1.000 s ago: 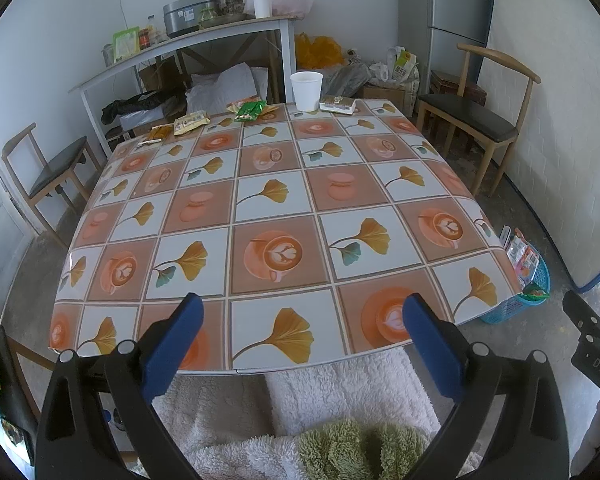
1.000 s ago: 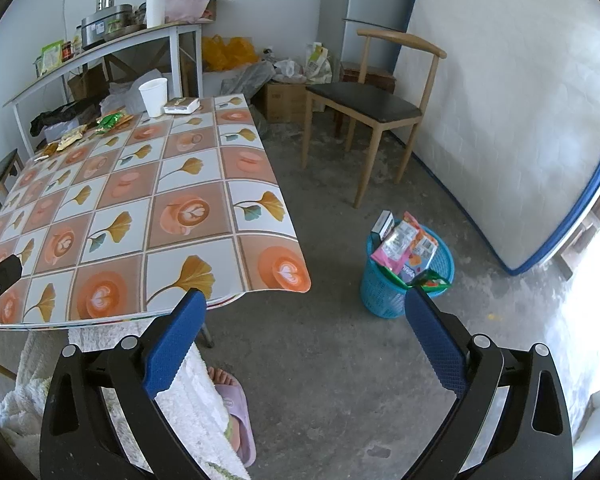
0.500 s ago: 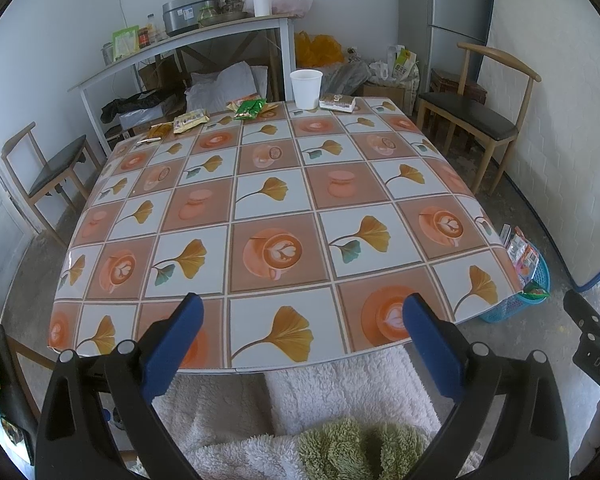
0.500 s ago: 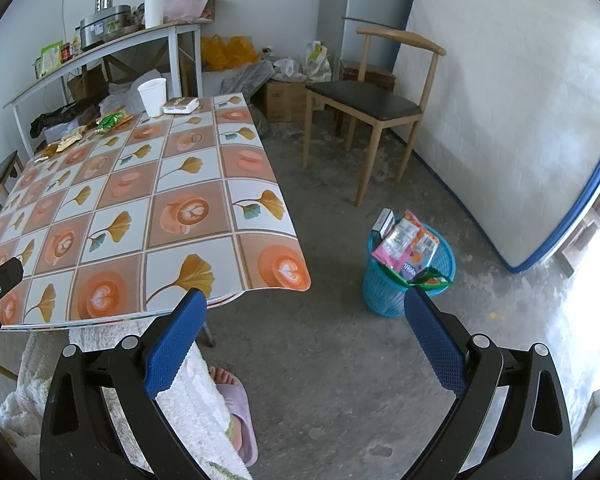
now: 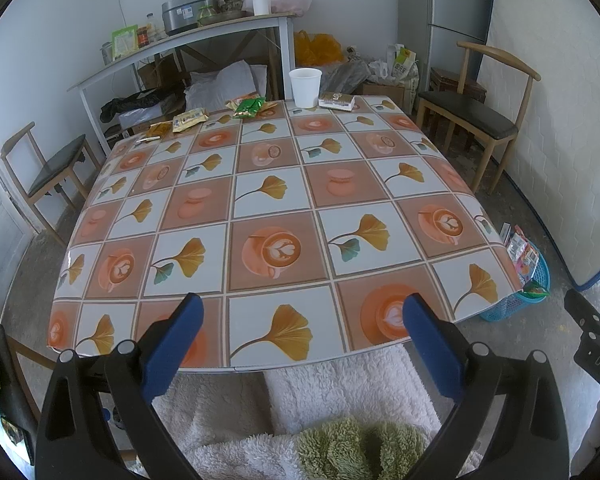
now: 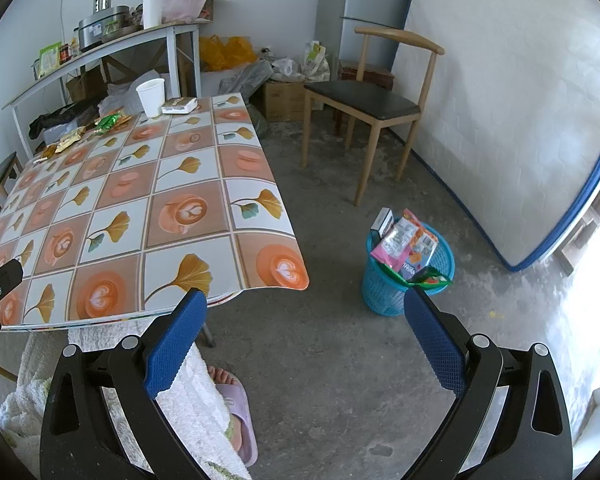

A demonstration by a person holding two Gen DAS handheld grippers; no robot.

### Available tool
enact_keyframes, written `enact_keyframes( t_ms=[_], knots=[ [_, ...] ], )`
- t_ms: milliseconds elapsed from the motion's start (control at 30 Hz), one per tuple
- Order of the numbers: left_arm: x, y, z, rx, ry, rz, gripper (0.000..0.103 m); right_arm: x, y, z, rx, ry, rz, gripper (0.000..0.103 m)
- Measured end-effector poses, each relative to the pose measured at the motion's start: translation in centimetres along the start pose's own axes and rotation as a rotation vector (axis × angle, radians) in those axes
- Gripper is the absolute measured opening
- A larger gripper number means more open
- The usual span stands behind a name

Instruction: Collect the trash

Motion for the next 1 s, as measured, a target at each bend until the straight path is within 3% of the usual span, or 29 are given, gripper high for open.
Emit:
enact_keyframes(
  t_ms=[1000],
  knots=[
    [0.33,-0.54,-0.03,-0.012,-0.025,0.006,0.098,-0.10,-0.04,0.05,0.001,-0.002,-0.003,0.094]
  ],
)
Point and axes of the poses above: each gripper's, at about its wrist camera, not at the fingertips, and z roughly against the way its jaws point, x to its right, y to its top, the point moved 5 cm from there along -z, roughly the way its jaws point, and after that the axes turned 7 degrees about -z, right-handed, at the moved point
